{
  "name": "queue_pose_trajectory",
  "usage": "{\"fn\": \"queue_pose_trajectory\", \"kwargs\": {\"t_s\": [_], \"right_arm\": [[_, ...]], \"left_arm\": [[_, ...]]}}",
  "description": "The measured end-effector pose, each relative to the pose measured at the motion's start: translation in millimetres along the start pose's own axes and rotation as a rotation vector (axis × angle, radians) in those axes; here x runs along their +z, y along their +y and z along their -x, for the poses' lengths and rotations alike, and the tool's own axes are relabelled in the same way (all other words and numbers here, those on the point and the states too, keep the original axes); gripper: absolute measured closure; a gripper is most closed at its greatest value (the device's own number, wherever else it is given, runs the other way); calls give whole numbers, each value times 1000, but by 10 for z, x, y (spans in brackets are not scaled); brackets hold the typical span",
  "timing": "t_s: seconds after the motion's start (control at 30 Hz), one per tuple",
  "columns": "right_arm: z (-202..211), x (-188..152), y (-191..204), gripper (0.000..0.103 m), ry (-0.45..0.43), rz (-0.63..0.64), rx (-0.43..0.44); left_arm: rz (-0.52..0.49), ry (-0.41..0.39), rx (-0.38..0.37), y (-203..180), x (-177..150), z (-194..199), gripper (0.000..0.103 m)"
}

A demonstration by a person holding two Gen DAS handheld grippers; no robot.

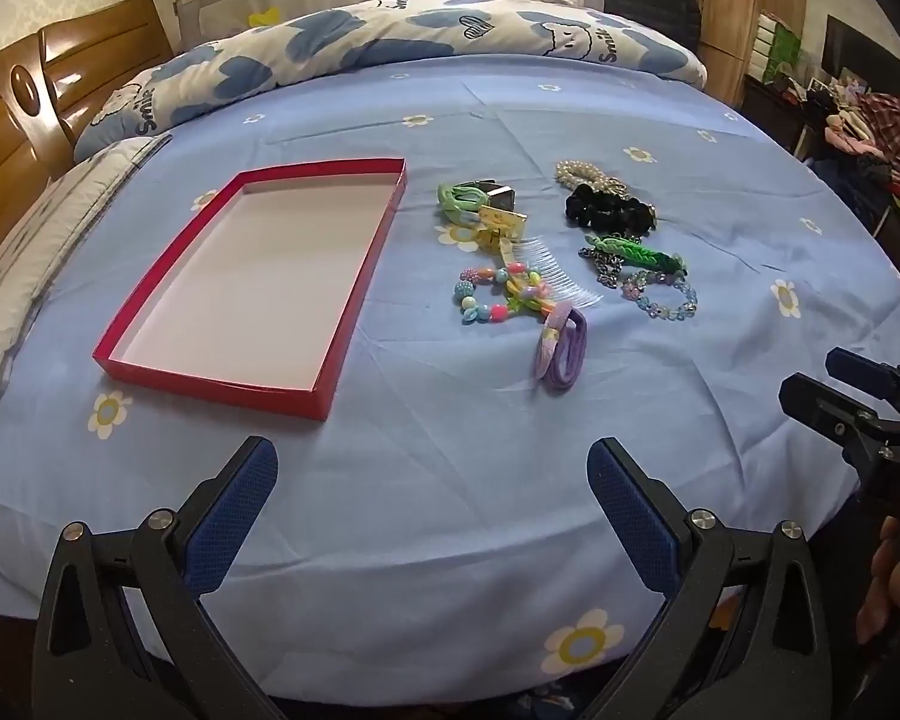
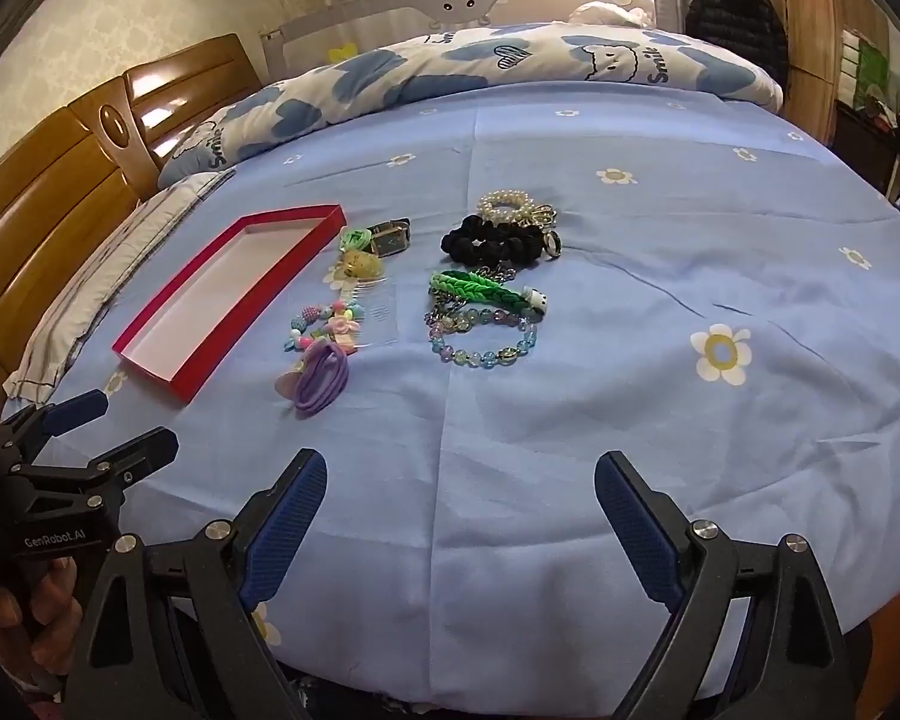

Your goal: Organize jewelry

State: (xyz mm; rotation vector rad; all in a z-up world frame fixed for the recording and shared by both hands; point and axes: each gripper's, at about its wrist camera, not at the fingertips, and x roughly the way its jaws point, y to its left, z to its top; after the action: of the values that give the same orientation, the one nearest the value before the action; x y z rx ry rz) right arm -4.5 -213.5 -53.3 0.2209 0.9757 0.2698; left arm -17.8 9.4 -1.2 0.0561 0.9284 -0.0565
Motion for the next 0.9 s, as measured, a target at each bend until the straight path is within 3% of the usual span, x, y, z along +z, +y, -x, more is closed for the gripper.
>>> {"fn": "queue_pose_trajectory", "kwargs": {"t_s": [0.27, 0.9], "right_arm": [[8, 76, -123, 11, -1, -9, 4], [-5, 19, 6, 11, -10, 5, 2]], "left_arm": [[3, 6, 11, 3, 3, -28, 0], [2, 4, 12, 30, 14, -42, 0]]}}
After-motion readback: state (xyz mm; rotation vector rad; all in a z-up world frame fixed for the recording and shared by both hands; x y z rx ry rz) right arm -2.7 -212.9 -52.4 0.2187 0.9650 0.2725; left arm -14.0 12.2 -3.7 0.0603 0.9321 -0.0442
